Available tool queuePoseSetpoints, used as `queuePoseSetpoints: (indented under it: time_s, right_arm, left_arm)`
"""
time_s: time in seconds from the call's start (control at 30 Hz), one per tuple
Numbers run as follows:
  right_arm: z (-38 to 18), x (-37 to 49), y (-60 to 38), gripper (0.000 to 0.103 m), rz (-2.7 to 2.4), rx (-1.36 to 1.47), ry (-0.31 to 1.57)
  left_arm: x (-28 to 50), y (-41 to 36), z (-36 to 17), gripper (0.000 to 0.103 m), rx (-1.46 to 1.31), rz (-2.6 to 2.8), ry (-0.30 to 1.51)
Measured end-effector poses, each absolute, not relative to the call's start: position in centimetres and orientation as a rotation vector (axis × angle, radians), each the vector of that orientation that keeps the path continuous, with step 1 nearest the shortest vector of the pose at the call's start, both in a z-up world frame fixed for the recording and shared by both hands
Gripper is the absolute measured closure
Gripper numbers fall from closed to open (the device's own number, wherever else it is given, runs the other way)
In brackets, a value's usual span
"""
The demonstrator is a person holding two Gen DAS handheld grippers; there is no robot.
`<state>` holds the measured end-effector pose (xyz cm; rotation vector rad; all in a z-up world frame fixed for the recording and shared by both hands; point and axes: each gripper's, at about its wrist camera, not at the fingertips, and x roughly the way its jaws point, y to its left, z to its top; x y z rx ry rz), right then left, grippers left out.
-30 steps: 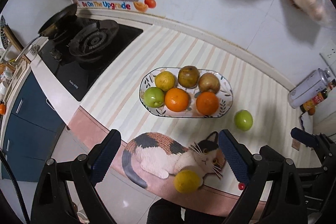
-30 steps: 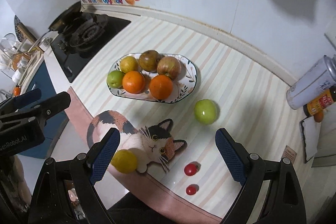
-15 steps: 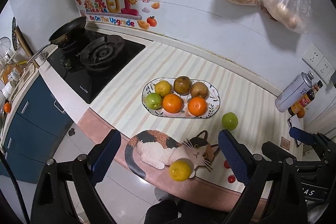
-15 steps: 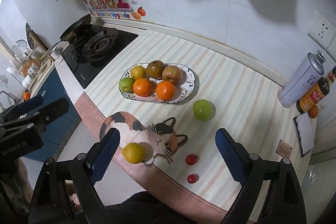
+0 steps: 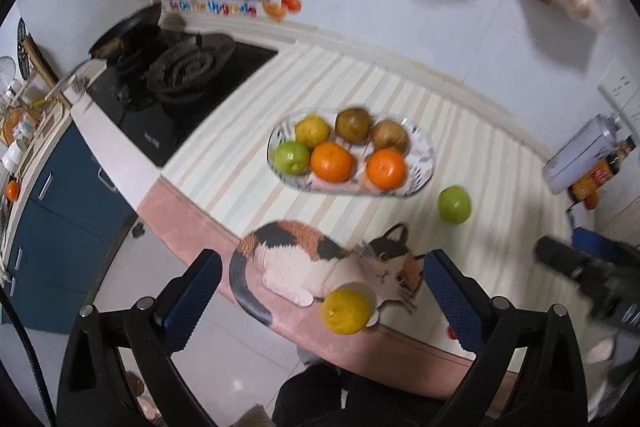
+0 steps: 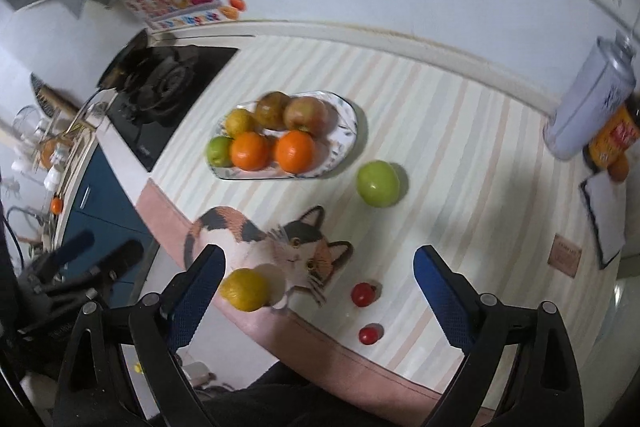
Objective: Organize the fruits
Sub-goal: 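Grasp the yellow lemon with the left tool while the right tool grasps the green apple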
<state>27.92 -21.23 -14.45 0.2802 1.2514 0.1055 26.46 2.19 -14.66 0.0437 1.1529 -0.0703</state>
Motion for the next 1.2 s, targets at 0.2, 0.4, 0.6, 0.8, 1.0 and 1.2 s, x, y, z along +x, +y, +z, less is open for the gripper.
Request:
queuePoseSetpoints:
  time_s: [0.2,0.4,0.6,0.8,1.0,1.2]
  right_arm:
    - [-20.4,31.0,-24.6,0.006,0.047,0.327,1.334]
    - [-26.5,35.3,-25.8,0.006,0.020,0.343,1.407]
    - [-32.6,39.6,-25.2,0.006,0.011,0.344,1.490]
    - [-36.0,41.7,-23.3,0.036,0.017,0.290,1.534]
    - [-36.3,40.7,-21.0,0.042,0.077,0.251,1.558]
    - [-36.4,36.3,-17.6,0.042,0.206,0.253,1.639]
  left_arm:
    - [27.3,0.8,-22.9,0.000,0.111,-0.041,1.344]
    - [27.3,-0.3,-29.1,0.000,0.124,-0.051,1.485]
    - [27.3,-0.8,-33.1,0.004,0.078,-0.086,1.589]
    - [27.2,-0.9,-34.8,0.042,0.048,-0.123,1.616]
    - [27.3,-0.8,-34.4,0.042,0.049,-0.129,1.586]
    - [29.0,-0.3,-34.1,0.042,0.034,-0.121,1.560]
